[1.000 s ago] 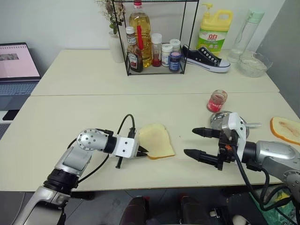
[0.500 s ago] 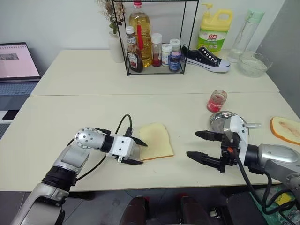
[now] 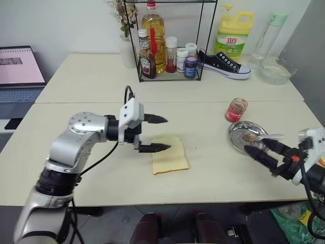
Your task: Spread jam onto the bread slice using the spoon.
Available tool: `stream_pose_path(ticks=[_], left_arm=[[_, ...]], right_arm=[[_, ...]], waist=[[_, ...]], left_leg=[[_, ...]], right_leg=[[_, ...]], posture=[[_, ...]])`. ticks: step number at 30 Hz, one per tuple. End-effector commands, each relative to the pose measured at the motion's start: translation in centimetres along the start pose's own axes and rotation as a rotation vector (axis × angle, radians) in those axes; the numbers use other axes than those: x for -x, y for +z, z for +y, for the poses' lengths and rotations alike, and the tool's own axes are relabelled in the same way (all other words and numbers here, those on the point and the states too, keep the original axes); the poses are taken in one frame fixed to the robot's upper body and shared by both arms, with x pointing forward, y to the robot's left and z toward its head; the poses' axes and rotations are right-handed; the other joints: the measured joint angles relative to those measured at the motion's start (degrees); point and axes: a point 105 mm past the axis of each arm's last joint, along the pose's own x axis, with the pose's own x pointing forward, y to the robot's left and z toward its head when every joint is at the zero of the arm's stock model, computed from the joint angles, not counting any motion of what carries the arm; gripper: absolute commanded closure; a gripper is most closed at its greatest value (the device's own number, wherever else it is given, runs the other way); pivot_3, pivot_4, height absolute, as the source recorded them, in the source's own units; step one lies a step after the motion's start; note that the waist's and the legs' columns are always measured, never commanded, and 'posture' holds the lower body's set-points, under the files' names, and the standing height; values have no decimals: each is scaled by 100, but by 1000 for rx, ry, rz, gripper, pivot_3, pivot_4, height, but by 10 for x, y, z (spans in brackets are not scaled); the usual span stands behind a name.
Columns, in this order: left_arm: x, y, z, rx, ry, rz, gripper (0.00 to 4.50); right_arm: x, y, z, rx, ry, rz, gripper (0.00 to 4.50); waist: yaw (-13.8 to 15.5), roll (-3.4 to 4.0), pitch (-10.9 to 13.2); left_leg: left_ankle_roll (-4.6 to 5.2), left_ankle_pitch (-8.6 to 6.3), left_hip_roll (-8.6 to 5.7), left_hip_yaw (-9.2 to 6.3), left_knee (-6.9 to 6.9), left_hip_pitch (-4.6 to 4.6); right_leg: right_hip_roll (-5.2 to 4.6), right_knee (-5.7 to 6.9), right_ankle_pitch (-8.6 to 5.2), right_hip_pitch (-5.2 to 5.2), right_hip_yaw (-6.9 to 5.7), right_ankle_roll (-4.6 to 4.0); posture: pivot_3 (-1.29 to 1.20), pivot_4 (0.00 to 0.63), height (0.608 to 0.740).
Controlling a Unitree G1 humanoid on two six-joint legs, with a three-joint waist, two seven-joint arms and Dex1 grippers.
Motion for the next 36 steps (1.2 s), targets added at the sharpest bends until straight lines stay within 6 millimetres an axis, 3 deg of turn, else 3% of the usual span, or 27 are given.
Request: stream_pose_path(ticks=[1,8,11,15,24,36], left_arm=[[-27,10,-2,-58,12,-56,46],[-59,8,-12,-122,-52,-62,46],[-65,6,-14,-138,-67,-61,46],[-71,10,-14,-130,-53,-84,46],[-69,11,-12,-129,-50,-77,46],[-65,10,-11,-128,-43,-61,46]], right_arm=[[4,5,-24,-162,-163,-112,0],[-4,-3,-80,-456,-348,-214,0],[-8,-9,-94,-531,-382,-229,0],[-30,-14,-117,-631,-396,-256,0],[-60,-13,-130,-679,-350,-261,0],[-72,-20,-125,-679,-307,-227,0]], waist=[[-1,2,-1],[-49,19,-8],[-44,25,-11],[-57,32,-14],[-106,49,-24],[-149,49,-24]], left_leg=[[-1,0,-2,1,0,0],[0,0,4,25,-7,7],[0,0,5,29,-7,7],[1,0,5,38,-4,7],[1,1,10,42,-7,9],[1,0,11,39,-7,10]], right_leg=[[0,-1,0,1,1,0],[24,4,0,-7,7,-1],[26,2,0,-7,10,-1],[26,2,1,-8,16,-1],[31,0,1,-7,18,-2],[32,0,1,-7,17,-2]], posture=[[0,150,740],[0,150,740],[0,150,740],[0,150,740],[0,150,740],[0,150,740]])
